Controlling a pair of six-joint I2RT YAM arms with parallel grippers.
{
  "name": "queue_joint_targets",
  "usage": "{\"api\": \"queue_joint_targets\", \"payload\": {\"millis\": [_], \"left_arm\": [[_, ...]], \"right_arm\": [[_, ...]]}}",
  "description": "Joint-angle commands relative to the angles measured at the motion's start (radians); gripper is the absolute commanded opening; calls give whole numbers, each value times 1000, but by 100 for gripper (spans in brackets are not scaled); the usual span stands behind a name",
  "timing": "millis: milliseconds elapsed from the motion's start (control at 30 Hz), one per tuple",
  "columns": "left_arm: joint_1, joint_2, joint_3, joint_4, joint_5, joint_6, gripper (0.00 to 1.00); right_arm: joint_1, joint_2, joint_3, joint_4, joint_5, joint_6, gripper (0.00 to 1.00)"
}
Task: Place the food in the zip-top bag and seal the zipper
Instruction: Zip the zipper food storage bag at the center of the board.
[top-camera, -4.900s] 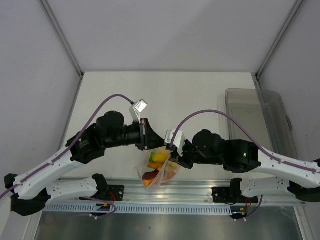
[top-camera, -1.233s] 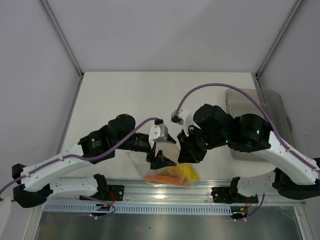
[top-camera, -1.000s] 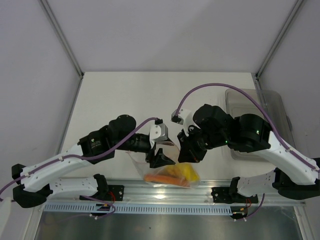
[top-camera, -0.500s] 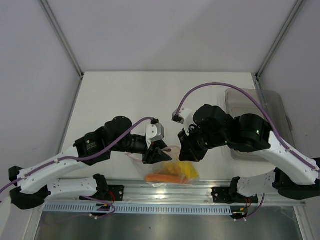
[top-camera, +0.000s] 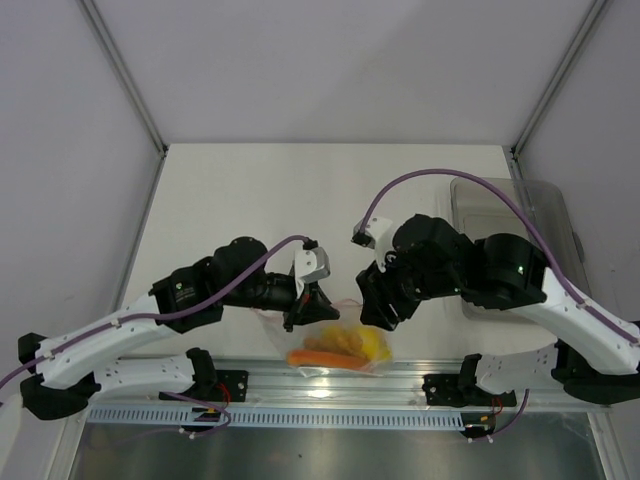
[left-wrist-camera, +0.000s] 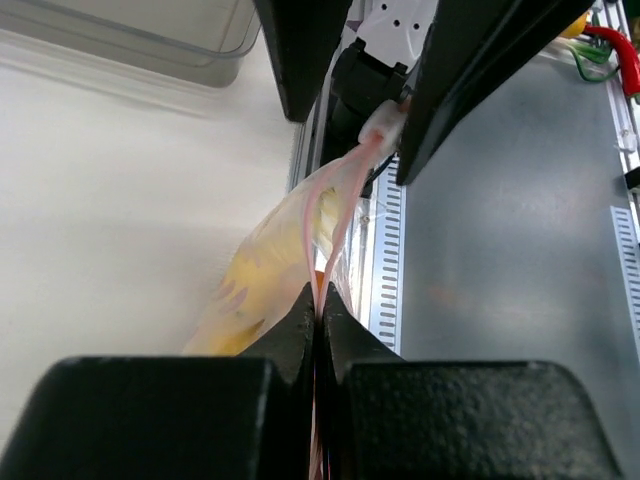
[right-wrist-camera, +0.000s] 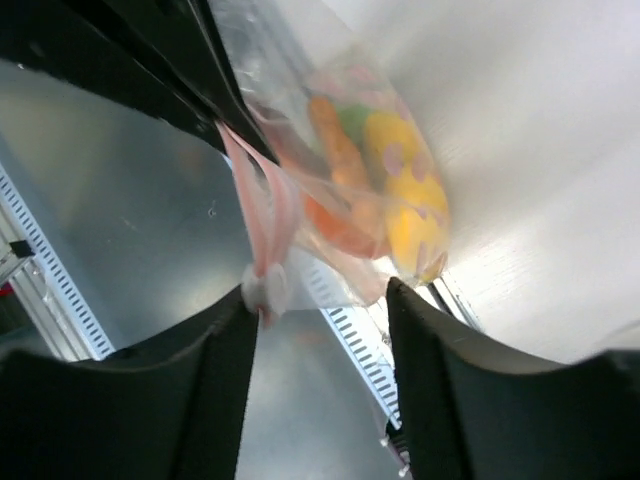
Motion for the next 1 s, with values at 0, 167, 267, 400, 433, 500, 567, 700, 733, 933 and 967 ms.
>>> {"api": "queue_joint_targets", "payload": {"millis": [0,167,267,400,433,500,567,700,733,933,967], "left_arm": [[-5,-37,12,-5,-43,-97,1],[-3,-42,38,-34,-75,-186,1],[-3,-29,66,-58,-77,-221,1],[-2,4,106,-89,-86,-272,0],[-2,13,121,-97,-86,-281,1],[-2,40,142,-115,-72,-298,0],[-2,47,146,-115,-67,-309,1],[-2,41,141,-101,-43,-325,1],[-2,41,142,-101,-43,-325,1],[-2,21,129,-109,-40,-333,1],[-2,18,126,-108,-40,-335,1]], "right_arm": [[0,-105,-105,73,69,-15,57],[8,-289,-302,284,25,-16,59],[12,-355,-406,422,-23,-10,58],[24,-440,-543,608,-97,-21,54],[29,-446,-565,656,-92,-25,53],[41,-447,-615,690,-69,-33,51],[55,-443,-649,742,-45,-52,49],[106,-438,-692,812,56,-90,49],[112,-435,-695,820,75,-101,49],[126,-453,-730,868,219,-142,50],[126,-472,-736,872,239,-141,50]]}}
